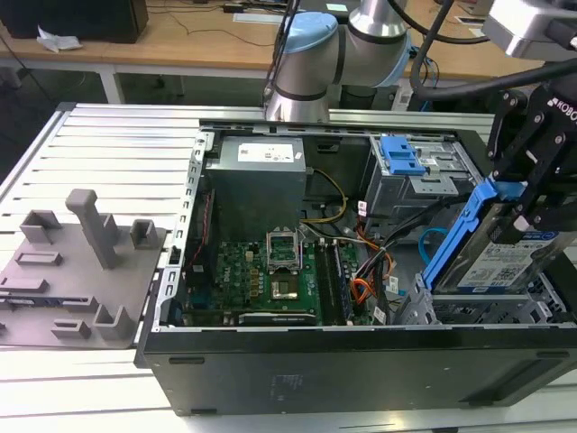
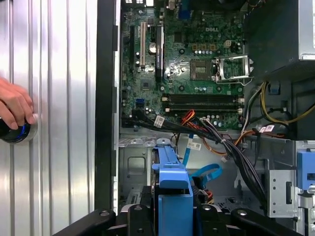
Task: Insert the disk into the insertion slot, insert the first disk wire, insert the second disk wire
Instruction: 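Insert the disk into the insertion slot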
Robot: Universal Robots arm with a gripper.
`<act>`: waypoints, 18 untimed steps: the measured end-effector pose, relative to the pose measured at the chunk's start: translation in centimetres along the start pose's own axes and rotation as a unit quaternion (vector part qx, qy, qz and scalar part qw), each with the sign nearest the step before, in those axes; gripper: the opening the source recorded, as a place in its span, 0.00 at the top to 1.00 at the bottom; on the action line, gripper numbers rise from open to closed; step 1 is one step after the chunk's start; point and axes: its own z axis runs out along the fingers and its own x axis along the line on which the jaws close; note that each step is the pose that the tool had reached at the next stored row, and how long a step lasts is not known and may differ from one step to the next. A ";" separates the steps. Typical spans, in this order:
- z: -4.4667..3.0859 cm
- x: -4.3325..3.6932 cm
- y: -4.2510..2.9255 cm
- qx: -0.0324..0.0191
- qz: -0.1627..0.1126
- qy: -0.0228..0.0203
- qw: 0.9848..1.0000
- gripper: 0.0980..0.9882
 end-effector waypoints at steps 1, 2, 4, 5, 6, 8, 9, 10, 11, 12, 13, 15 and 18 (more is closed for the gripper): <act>0.19 0.00 -0.01 0.000 0.000 0.000 1.000 0.70; 0.43 0.00 -0.02 0.000 0.000 0.000 1.000 0.70; 0.83 0.00 -0.03 0.000 0.000 0.000 1.000 0.70; 1.10 0.00 -0.04 0.000 0.000 0.000 1.000 0.70; 1.29 0.00 -0.05 0.000 0.000 0.000 1.000 0.70; 1.33 0.00 -0.05 0.000 0.000 0.000 1.000 0.70; 1.33 0.00 -0.05 0.000 0.000 0.000 1.000 0.70; 1.34 0.00 -0.05 0.000 0.000 0.000 1.000 0.70; 1.34 0.00 -0.06 0.000 0.000 0.000 1.000 0.70; 1.34 0.00 -0.06 0.000 0.000 0.000 1.000 0.69; 1.34 0.00 -0.06 0.000 0.000 0.000 1.000 0.62; 1.35 0.00 -0.05 0.000 0.000 0.000 1.000 0.62; 1.35 0.00 -0.05 0.000 0.000 0.000 1.000 0.78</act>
